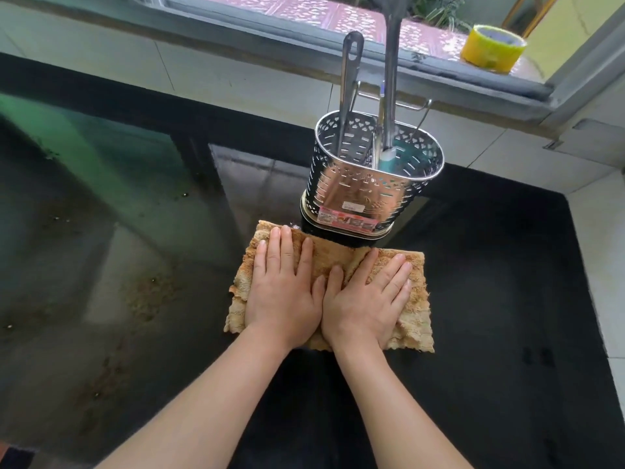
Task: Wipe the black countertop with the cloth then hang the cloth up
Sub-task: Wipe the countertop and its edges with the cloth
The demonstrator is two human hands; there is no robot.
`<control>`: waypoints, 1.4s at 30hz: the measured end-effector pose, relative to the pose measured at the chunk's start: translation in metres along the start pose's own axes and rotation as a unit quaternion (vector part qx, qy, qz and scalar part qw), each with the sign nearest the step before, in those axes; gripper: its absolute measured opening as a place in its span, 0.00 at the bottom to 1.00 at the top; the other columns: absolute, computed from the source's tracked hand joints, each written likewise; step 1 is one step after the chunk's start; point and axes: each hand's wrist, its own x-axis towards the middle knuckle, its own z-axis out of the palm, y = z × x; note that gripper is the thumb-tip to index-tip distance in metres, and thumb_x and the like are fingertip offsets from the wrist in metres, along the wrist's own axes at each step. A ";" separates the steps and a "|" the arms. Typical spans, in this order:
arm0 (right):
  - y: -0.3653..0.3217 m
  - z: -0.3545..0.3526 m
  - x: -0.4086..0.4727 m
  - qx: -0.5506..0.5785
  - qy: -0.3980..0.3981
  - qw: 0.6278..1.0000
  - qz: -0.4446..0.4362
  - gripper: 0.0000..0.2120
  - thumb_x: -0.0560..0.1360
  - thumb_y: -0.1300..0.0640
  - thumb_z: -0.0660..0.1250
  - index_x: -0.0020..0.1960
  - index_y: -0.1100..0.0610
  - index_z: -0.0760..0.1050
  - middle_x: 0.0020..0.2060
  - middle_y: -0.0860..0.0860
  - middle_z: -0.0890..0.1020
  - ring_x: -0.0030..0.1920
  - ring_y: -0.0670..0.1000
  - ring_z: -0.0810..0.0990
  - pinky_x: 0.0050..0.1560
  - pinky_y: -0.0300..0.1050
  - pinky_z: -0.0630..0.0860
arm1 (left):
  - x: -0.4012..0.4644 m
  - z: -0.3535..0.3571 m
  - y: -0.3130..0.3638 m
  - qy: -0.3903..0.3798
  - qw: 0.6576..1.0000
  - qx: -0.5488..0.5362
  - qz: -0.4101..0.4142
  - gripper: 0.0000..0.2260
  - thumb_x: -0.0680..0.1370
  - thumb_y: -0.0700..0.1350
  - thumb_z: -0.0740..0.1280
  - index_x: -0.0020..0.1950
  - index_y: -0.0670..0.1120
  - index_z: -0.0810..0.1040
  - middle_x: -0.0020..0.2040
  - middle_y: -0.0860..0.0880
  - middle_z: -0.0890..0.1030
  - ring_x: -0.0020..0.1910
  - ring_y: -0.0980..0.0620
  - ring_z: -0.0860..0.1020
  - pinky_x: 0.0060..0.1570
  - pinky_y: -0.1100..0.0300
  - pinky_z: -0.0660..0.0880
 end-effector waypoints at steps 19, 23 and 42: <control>-0.005 -0.008 0.011 0.013 -0.002 0.999 -0.039 0.37 0.80 0.36 0.41 0.82 0.55 0.42 0.80 0.64 0.39 0.80 0.63 0.36 0.79 0.60 0.38 | 0.012 -0.004 -0.004 0.000 1.000 -0.005 0.010 0.31 0.82 0.62 0.36 0.83 0.51 0.45 0.84 0.42 0.44 0.83 0.41 0.40 0.80 0.43 0.38; -0.003 -0.010 0.004 0.009 -0.005 0.998 -0.067 0.35 0.80 0.37 0.39 0.82 0.53 0.41 0.80 0.64 0.38 0.80 0.62 0.35 0.79 0.59 0.39 | 0.005 -0.003 -0.006 0.002 1.000 -0.015 0.024 0.31 0.82 0.62 0.33 0.83 0.52 0.44 0.84 0.43 0.43 0.82 0.43 0.38 0.80 0.44 0.35; 0.006 0.010 -0.149 0.032 -0.010 0.999 -0.043 0.36 0.80 0.37 0.38 0.82 0.53 0.41 0.81 0.60 0.39 0.80 0.58 0.34 0.79 0.56 0.35 | -0.135 0.004 -0.052 -0.013 0.998 -0.038 0.056 0.29 0.82 0.59 0.33 0.80 0.49 0.35 0.82 0.41 0.33 0.79 0.43 0.29 0.76 0.46 0.25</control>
